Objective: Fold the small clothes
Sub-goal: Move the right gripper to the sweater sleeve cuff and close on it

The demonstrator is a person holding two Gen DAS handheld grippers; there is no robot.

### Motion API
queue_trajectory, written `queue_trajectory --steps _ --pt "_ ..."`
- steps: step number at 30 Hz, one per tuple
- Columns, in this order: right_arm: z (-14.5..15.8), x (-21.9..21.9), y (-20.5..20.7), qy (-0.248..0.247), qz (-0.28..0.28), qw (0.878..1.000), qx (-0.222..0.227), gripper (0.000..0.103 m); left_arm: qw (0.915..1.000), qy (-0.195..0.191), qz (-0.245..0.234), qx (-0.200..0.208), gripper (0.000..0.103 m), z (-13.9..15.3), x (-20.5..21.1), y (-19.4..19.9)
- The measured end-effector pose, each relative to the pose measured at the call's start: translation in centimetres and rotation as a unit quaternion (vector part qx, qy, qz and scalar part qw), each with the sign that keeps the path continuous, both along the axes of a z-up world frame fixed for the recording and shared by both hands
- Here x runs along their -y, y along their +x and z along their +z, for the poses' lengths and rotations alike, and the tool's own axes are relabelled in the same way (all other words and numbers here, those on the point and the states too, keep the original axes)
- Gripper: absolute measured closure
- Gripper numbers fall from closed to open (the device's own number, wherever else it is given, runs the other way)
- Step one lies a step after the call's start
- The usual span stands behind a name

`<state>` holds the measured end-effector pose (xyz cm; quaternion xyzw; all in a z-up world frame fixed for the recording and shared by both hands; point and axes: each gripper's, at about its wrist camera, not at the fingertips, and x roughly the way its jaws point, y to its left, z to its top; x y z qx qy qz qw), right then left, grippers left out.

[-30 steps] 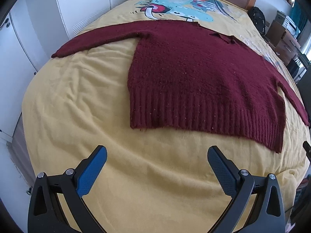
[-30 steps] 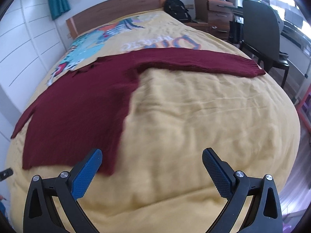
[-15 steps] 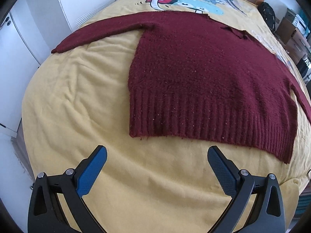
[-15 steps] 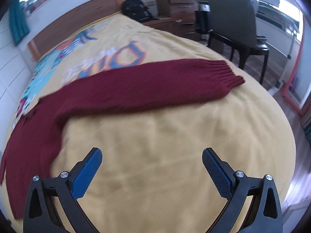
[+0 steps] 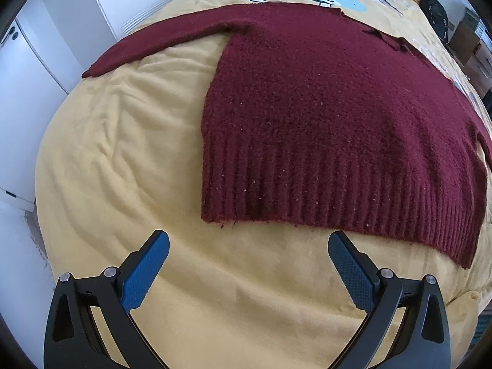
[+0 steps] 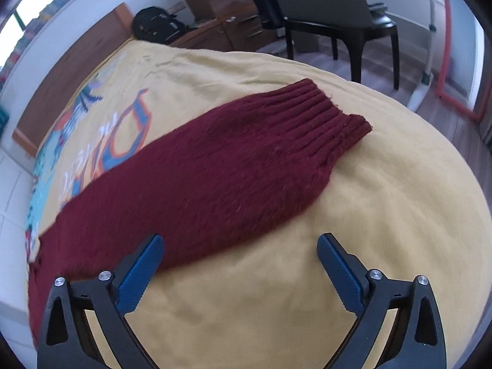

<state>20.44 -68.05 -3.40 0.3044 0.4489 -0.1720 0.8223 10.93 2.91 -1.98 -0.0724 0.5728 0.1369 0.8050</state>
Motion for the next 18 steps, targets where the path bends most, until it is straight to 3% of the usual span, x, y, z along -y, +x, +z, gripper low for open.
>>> queue_trajectory --steps 12,14,18 --pt "-1.8 5.0 1.4 0.059 -0.071 0.995 0.029 0.033 0.9998 -0.002 0.006 -0.019 0.001 -1.2 -0.3 0.5" --pt "-2.1 5.7 1.3 0.064 -0.088 0.994 0.030 0.051 0.9998 -0.004 0.008 -0.020 0.001 -1.3 -0.5 0.6" --pt "-2.3 6.6 1.6 0.069 -0.099 0.992 0.028 0.078 0.9996 -0.009 0.012 -0.024 0.001 -1.6 -1.0 0.6"
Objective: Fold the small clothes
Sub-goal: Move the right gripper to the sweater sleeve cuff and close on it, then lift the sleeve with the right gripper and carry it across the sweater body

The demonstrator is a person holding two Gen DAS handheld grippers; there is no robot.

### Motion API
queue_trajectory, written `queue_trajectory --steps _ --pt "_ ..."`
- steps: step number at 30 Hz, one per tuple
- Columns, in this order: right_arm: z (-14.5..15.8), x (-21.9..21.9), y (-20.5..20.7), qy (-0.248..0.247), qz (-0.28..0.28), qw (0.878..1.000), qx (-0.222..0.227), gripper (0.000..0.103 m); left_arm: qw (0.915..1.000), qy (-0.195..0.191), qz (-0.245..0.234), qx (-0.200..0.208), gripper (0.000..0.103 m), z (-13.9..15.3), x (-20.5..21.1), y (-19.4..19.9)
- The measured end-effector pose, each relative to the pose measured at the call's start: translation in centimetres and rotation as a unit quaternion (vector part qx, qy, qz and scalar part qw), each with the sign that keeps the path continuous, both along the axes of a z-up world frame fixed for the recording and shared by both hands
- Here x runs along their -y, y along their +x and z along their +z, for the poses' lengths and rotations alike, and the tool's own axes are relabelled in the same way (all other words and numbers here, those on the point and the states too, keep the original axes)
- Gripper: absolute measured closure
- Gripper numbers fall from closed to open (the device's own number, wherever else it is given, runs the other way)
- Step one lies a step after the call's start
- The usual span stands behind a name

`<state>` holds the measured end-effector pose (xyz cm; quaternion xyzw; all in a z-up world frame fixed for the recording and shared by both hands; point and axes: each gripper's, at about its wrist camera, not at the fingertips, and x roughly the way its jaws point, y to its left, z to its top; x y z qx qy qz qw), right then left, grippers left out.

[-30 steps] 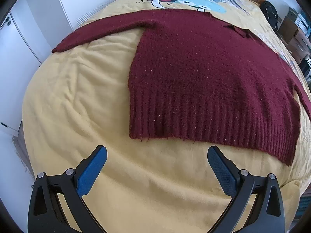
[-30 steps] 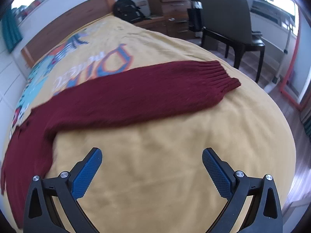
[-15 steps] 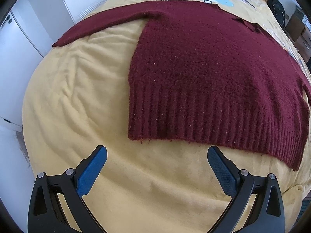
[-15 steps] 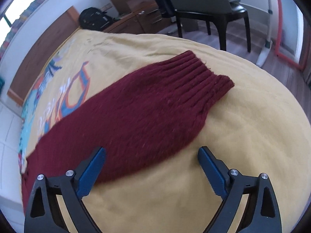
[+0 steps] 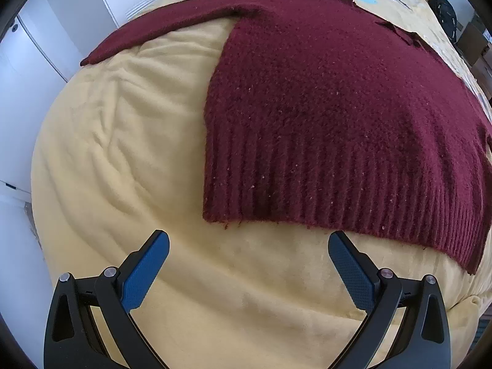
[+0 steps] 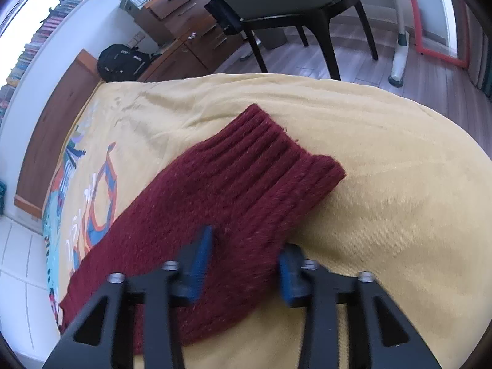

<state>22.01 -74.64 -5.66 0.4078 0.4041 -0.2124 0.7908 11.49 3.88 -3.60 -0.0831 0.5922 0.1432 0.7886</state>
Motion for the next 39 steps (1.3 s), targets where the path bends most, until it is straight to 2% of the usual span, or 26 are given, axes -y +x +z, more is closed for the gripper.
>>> queue_trajectory --steps 1,2,10,17,25,35,39 --pt "0.1 0.2 0.1 0.004 0.001 1.000 0.001 0.085 1.0000 -0.001 0.000 -0.001 0.001 -0.1 -0.1 0.0" --pt "0.2 0.3 0.3 0.005 0.002 1.000 0.001 0.088 1.0000 -0.002 0.000 -0.001 0.001 -0.2 -0.2 0.0" --pt "3.7 -1.5 2.7 -0.024 0.049 0.998 0.013 0.091 0.9998 -0.014 0.011 0.004 0.001 -0.2 -1.3 -0.2" --pt "7.1 -5.6 5.4 -0.019 0.103 0.994 0.032 0.091 0.9991 -0.032 0.024 0.015 0.001 0.2 -2.9 -0.8" --pt "10.3 -14.4 9.2 -0.026 0.187 0.981 0.030 0.091 0.9974 -0.054 0.038 0.030 0.001 0.5 -5.6 -1.9" --pt "11.0 -27.9 12.8 -0.002 0.281 0.959 0.023 0.091 0.9943 -0.067 0.070 0.045 0.001 0.9 -10.2 -4.7" --pt "11.4 -33.6 13.8 0.000 0.313 0.950 0.022 0.091 0.9946 -0.053 0.077 0.046 0.001 0.8 -11.9 -5.4"
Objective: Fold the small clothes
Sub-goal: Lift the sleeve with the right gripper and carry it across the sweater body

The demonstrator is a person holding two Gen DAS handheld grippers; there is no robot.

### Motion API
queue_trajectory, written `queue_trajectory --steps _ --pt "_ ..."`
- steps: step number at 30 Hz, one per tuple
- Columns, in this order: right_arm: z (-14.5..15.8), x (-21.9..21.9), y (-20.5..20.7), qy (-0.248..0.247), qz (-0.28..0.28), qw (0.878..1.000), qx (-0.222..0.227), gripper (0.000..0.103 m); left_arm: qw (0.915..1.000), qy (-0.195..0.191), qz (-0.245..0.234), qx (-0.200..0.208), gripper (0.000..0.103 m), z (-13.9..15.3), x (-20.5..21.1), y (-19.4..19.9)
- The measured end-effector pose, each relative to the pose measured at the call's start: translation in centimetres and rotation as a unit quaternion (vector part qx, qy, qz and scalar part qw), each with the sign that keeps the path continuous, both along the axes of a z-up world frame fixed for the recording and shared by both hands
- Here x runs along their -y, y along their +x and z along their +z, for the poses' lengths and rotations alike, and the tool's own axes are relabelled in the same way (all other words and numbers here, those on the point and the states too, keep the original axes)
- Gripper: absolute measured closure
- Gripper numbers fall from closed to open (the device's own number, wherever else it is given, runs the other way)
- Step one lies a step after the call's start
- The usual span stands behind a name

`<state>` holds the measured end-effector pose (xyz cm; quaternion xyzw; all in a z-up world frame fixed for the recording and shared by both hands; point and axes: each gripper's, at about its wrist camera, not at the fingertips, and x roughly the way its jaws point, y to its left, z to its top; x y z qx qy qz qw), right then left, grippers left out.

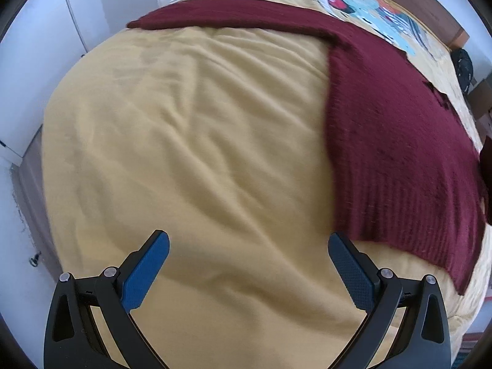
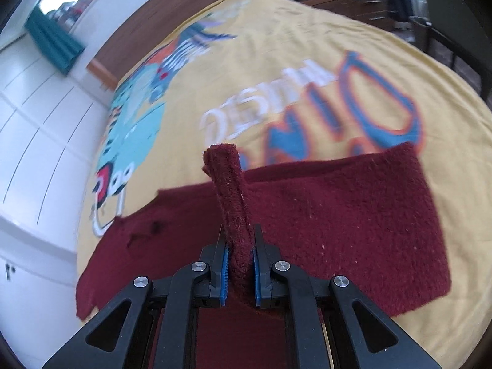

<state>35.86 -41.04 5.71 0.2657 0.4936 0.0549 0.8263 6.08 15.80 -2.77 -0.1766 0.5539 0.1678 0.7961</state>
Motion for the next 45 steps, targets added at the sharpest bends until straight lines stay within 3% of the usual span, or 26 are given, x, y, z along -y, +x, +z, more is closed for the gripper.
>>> queue_trajectory --steps 3,13,24,30,45 --pt "0.6 -4.0 0.8 0.005 0.020 1.000 0.003 0.091 0.9999 0.010 0.003 -0.001 0.001 -0.1 -1.0 -0.9" --pt "3.2 -17.1 3.1 0.012 0.096 0.995 0.024 0.091 0.9994 -0.010 0.033 0.004 0.001 -0.9 -4.1 -2.6" --pt "3.8 -26.0 3.7 0.032 0.142 0.988 0.044 0.091 0.9981 -0.018 0.058 0.000 0.001 -1.0 -6.3 -4.4" --pt "2.7 -29.8 3.0 0.033 0.170 0.984 0.041 0.090 0.9983 -0.017 0.056 -0.002 0.001 -1.0 -6.2 -4.6" --pt "-3.7 -38.9 0.4 -0.006 0.228 0.974 -0.001 0.087 0.9978 -0.025 0.060 -0.012 0.001 -2.3 -6.2 -4.2"
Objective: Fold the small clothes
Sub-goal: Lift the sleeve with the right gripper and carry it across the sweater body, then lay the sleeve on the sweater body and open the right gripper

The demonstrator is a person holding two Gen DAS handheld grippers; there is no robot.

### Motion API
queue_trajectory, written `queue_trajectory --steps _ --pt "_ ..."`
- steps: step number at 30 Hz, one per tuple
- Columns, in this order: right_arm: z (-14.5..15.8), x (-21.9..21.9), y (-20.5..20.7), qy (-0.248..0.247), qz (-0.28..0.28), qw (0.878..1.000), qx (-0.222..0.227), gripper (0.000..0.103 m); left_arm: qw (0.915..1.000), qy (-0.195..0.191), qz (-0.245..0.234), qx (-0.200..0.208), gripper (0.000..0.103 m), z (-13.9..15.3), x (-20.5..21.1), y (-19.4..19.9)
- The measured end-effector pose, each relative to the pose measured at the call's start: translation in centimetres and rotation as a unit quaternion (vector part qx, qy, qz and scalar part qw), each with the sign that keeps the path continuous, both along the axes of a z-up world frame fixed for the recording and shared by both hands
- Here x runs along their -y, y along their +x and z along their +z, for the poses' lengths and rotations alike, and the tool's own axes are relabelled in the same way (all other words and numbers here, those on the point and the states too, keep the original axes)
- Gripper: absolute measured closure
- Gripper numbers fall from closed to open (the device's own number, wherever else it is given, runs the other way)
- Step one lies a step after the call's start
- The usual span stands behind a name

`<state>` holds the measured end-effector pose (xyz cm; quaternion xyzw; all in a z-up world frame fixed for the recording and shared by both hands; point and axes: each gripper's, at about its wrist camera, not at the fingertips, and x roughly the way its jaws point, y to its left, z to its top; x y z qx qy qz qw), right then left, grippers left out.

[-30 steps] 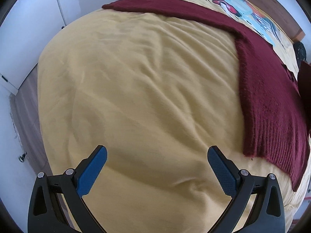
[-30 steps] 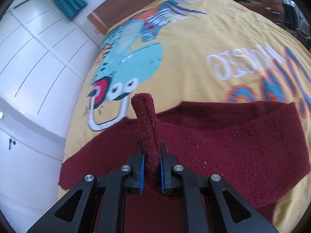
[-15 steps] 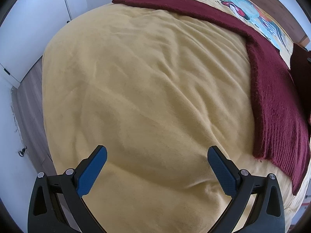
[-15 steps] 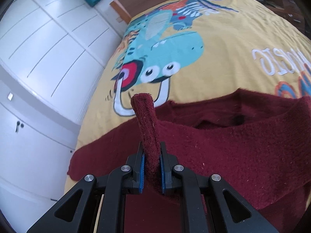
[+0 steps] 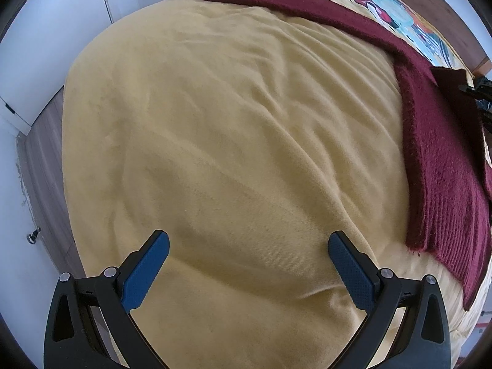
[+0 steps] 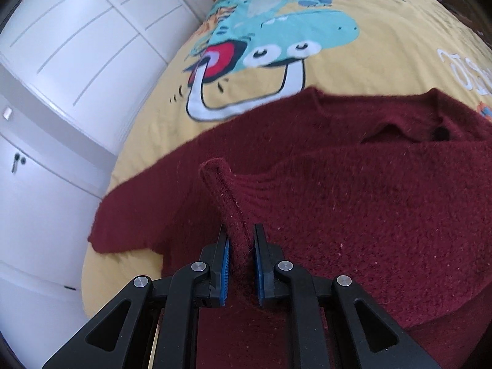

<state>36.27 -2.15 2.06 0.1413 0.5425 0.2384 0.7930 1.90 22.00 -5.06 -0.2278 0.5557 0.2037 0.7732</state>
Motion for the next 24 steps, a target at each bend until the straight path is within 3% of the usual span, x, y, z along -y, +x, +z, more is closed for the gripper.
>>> queue_trajectory --steps 4,9,10,14,19,24 --pt "-1.9 -1.3 -0.8 -0.028 0.011 0.999 -0.009 0.084 1.0000 -0.003 0.003 0.000 0.001 0.0 -0.2 -0.1" --pt "-3.8 -2.5 -1.7 -0.058 0.031 0.998 -0.017 0.068 1.0000 -0.002 0.003 0.000 0.001 0.0 -0.3 -0.2" --pt "-3.9 -2.9 -2.0 -0.064 0.038 0.997 -0.013 0.060 1.0000 -0.001 0.002 0.000 0.001 0.0 -0.3 -0.2" --pt "-3.6 -4.1 -3.5 -0.069 0.060 0.996 -0.003 0.054 1.0000 0.004 0.001 0.002 0.001 0.3 -0.3 -0.2" --pt "-2.4 -4.3 -4.3 -0.049 0.090 0.995 0.001 0.054 0.9999 0.008 0.003 0.007 0.001 0.7 -0.1 -0.1" --pt "-0.4 -3.2 -5.1 -0.078 0.100 0.991 0.051 0.054 0.9997 0.019 0.005 0.015 0.001 1.1 0.1 0.0"
